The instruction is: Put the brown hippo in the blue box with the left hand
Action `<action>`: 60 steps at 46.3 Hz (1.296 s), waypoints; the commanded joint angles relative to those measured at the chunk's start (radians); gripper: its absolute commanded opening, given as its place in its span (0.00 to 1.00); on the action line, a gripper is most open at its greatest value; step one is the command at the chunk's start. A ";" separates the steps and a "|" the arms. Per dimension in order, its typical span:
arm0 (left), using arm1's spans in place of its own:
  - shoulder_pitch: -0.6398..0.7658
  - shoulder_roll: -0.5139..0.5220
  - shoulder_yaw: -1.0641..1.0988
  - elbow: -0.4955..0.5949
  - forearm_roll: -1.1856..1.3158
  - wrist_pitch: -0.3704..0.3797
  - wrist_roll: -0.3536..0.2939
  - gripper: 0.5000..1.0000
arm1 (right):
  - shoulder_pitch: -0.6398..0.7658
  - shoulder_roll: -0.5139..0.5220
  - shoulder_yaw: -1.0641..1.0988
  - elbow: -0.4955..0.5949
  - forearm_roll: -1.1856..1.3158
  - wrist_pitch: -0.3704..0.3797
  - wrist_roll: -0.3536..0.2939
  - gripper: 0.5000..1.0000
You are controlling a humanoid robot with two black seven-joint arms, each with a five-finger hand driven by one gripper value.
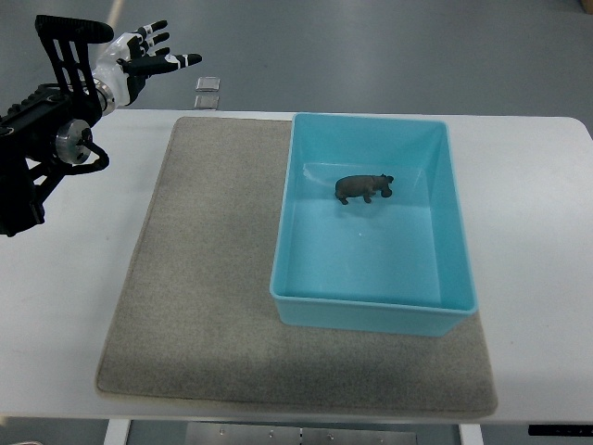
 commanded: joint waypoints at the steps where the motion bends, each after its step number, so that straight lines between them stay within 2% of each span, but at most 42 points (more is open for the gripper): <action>1: 0.002 -0.001 0.000 0.020 -0.088 -0.058 -0.001 0.99 | 0.000 0.000 0.000 0.000 0.000 0.000 0.000 0.87; 10: 0.051 -0.018 -0.076 0.066 -0.162 -0.198 -0.017 0.99 | 0.000 0.000 0.000 0.000 0.000 0.000 0.000 0.87; 18: 0.108 -0.048 -0.199 0.067 -0.151 -0.249 -0.050 0.99 | 0.000 0.000 0.000 0.000 0.000 0.000 0.000 0.87; 27: 0.134 -0.076 -0.254 0.067 -0.159 -0.256 -0.109 0.99 | 0.000 0.000 0.000 0.000 0.000 0.000 0.000 0.87; 33: 0.155 -0.110 -0.301 0.067 -0.162 -0.249 -0.107 0.99 | 0.000 0.000 0.000 0.000 0.000 0.000 0.000 0.87; 60: 0.151 -0.108 -0.311 0.066 -0.151 -0.256 -0.109 0.99 | 0.000 0.000 0.000 0.000 0.000 0.000 0.000 0.87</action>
